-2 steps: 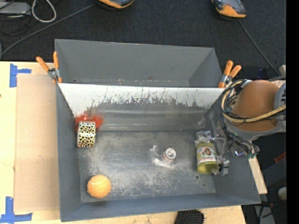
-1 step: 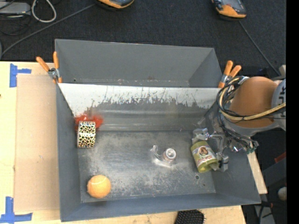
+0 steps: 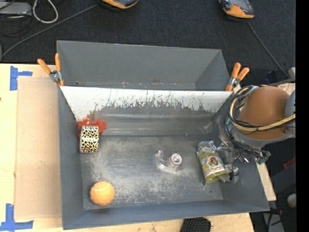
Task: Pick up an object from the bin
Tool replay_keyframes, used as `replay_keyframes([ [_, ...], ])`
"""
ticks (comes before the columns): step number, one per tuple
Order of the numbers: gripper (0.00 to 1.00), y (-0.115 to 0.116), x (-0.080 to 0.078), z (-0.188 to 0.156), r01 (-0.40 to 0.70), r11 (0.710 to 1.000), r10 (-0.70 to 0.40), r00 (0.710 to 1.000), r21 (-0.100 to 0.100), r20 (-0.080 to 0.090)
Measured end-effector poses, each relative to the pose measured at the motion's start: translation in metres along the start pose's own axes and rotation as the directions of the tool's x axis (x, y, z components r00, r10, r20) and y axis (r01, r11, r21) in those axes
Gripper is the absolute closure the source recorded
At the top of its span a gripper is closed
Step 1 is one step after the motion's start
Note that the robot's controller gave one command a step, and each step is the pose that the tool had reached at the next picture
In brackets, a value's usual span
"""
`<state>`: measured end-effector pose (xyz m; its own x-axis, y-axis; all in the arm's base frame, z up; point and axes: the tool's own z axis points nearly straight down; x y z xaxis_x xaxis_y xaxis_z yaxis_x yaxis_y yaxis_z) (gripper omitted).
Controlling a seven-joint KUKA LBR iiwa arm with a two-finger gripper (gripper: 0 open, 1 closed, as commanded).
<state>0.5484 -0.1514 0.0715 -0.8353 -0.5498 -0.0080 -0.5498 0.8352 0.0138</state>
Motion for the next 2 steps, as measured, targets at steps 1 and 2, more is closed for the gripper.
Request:
replay_keyframes([
  [1,0.0,0.0078,-0.002,0.0004,0.119,0.993,-0.119,0.993,0.002,0.002],
  [2,1.0,0.013,0.0015,0.0002,0.24,0.971,-0.24,0.971,-0.013,0.015],
])
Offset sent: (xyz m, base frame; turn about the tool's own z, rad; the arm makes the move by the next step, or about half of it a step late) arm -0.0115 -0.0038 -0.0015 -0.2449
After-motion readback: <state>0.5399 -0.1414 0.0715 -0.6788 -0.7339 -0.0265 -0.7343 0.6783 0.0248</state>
